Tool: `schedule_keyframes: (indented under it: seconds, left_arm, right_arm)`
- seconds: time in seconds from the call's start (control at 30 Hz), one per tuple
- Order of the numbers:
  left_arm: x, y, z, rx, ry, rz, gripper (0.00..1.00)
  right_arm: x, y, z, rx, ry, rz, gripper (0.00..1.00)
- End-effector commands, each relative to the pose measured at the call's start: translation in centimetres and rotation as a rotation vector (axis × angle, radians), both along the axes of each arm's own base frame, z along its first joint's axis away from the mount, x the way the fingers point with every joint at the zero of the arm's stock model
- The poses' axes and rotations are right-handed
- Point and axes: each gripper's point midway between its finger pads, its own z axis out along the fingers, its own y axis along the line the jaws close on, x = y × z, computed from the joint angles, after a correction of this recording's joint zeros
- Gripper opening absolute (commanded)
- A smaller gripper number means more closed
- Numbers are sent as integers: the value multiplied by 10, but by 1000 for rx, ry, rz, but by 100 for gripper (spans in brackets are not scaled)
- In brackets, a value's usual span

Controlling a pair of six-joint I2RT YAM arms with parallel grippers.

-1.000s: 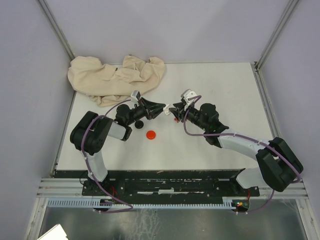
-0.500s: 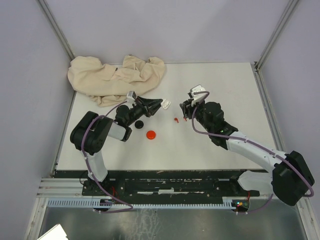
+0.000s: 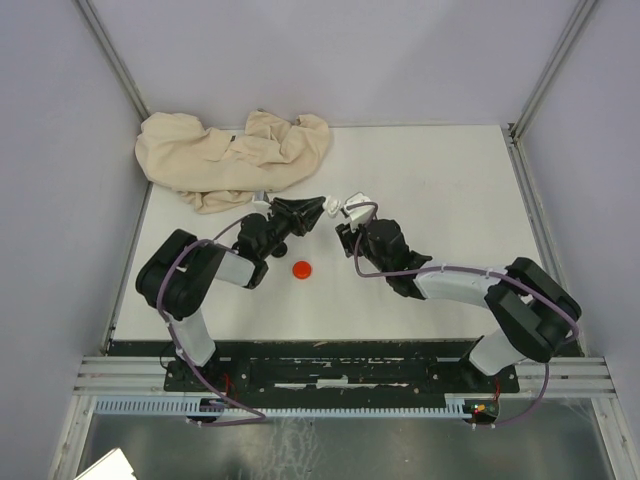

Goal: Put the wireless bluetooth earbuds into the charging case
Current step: Close the charging case.

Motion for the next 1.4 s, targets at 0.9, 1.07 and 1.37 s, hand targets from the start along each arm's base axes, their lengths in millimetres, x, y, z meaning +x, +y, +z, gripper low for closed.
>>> schedule_keyframes:
  seconds: [0.9,1.07,1.37]
  left_arm:
    - [-15,2,-13,-36,77,39,3]
    - [-15,2,-18,-30,87,40,3]
    - [-15,2,-21,-28,85,38,3]
  right_arm:
    - [36,26,36,118,-249,-125,67]
    - [32,19,38,98,-256,-131,67]
    - [29,6,44,66,-281,-154,67]
